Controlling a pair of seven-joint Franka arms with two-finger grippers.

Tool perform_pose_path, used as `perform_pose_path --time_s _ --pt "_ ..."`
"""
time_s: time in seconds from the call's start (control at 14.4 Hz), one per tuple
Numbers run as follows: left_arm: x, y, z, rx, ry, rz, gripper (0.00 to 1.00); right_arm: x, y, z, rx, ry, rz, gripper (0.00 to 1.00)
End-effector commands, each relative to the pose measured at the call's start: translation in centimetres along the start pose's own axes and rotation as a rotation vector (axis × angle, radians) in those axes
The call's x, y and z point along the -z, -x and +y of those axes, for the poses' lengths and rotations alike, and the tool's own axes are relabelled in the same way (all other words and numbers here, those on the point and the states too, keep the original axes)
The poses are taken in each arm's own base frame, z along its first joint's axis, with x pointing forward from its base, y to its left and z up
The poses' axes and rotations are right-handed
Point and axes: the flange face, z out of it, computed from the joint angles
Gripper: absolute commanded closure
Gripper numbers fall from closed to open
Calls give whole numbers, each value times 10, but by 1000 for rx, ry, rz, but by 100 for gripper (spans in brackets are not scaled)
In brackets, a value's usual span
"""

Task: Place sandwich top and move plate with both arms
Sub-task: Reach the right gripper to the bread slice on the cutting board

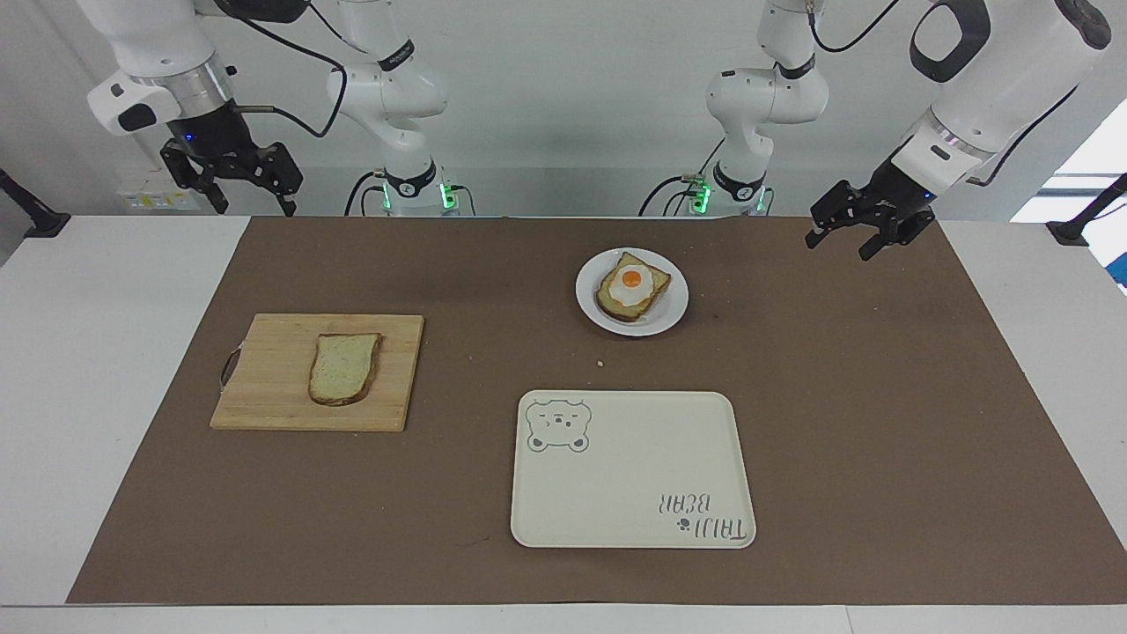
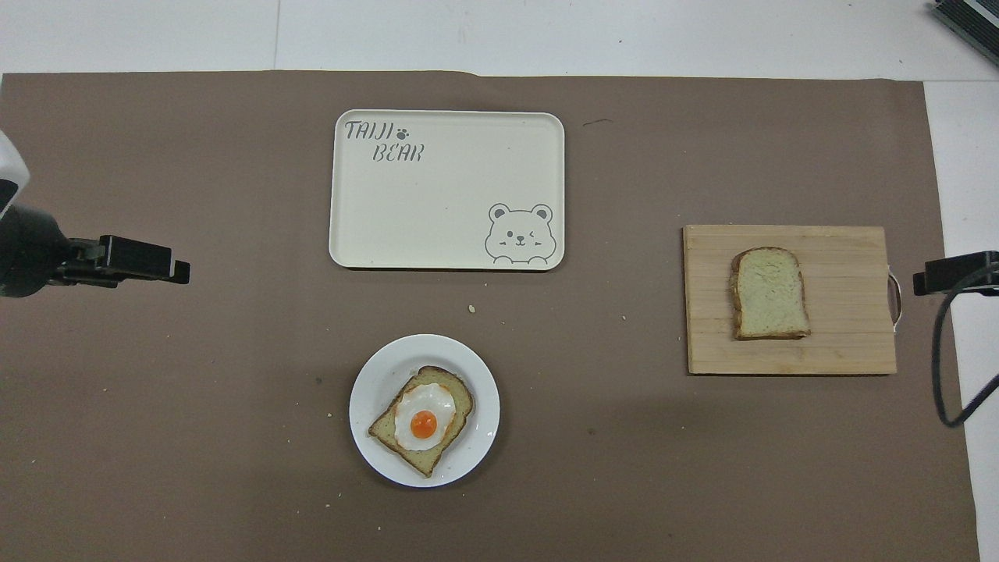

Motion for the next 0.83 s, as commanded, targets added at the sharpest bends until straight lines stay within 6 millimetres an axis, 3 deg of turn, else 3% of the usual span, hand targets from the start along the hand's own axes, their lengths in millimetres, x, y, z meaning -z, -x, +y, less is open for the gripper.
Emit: perform_pose_path --time_s 0.0,0.76 --pt "5 6 -4 23 2 11 0 -26 -2 3 40 -19 10 0" --pt "6 6 -4 23 2 13 0 -142 -50 22 113 -102 35 0"
